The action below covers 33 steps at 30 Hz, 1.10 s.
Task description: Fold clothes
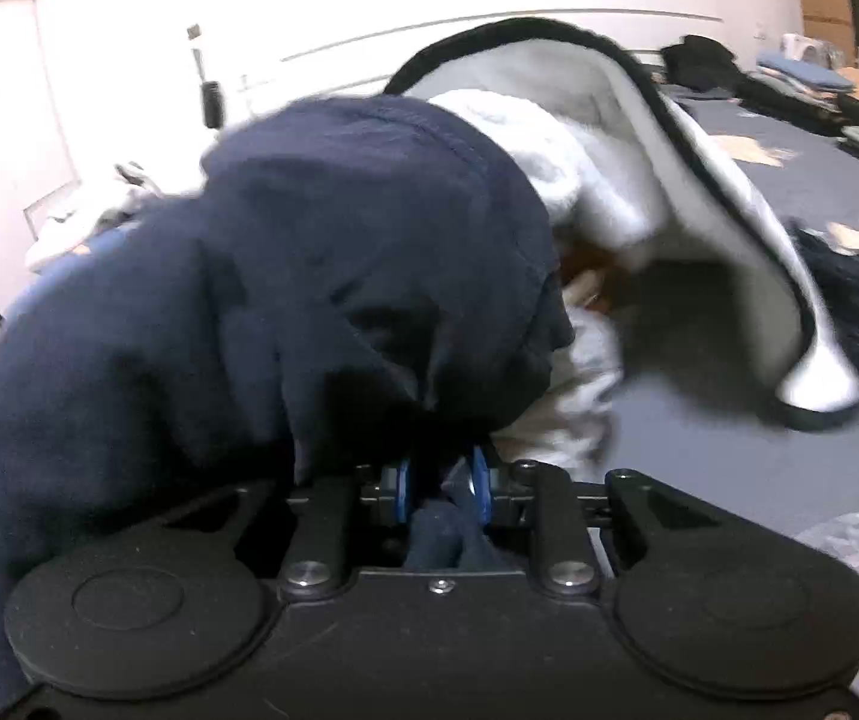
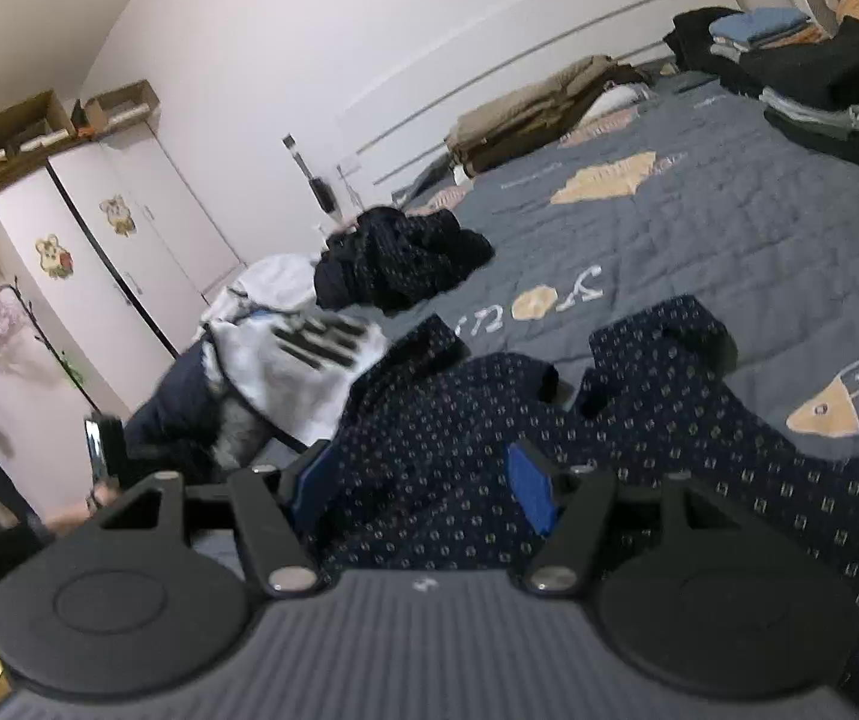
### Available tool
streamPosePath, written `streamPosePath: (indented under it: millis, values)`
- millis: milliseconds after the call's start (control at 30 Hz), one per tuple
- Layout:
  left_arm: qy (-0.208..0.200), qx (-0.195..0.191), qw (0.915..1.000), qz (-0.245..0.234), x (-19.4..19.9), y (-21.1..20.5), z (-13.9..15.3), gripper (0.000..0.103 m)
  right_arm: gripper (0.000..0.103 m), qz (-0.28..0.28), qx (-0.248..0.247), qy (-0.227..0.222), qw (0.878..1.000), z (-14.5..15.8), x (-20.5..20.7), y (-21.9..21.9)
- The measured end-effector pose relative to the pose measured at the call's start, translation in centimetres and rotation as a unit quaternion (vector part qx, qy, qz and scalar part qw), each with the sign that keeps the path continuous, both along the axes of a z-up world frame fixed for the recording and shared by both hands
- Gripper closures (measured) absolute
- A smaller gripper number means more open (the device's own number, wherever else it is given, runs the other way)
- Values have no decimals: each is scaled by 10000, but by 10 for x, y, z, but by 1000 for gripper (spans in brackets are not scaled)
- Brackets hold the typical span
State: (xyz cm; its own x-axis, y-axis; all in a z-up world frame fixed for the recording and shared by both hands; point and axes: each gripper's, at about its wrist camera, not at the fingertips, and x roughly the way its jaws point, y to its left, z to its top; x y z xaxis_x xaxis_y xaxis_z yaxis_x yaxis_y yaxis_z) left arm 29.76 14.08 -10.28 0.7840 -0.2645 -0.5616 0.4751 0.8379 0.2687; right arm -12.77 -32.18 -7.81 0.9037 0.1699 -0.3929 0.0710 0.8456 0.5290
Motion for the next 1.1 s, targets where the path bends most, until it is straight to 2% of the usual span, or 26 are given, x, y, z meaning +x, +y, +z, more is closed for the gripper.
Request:
streamPosePath:
  millis: [100,133,167,200,267,333,433,500,533,600,700,800,1033,1100]
  values:
    - [-513,421,9961,580,31,15,16,82,40,-17,-118,90,9999,-5,3,3]
    - [-712,553,9926,812,40,19,23,82,40,-24,-133,109,9998,-6,4,3]
    - [-910,684,9880,1042,48,23,29,78,40,-31,-145,120,9998,-7,5,4]
    - [-1073,747,9852,1106,47,24,35,68,40,-36,-150,110,9998,-7,6,5]
    - [-1350,772,9818,1091,35,26,47,25,40,-6,-144,94,9999,-7,7,8]
    - [-1521,672,9813,968,12,28,57,11,40,48,-125,73,9999,-7,7,12]
    - [-1488,262,9865,636,-34,33,77,10,40,119,-135,48,9998,-3,5,17]
    - [-1404,-33,9891,447,-74,29,90,5,40,148,-156,14,9998,1,3,20]
    - [-1281,-241,9911,260,-91,23,93,0,40,147,-144,-25,9998,3,2,19]
    - [-1020,-712,9922,-44,-130,1,99,0,40,135,-183,-63,9997,9,0,19]
    - [-567,-1371,9879,-445,-188,-41,106,0,39,103,-331,-62,9994,18,-3,17]
    - [30,-2031,9765,-724,-234,-85,94,0,37,-30,-464,15,9989,23,-3,9]
    - [666,-2317,9681,-677,-289,-146,76,0,34,-199,-670,363,9969,29,3,-27]
    - [615,-2102,9709,-968,-313,-150,72,0,34,-62,-571,303,9979,31,-2,-29]
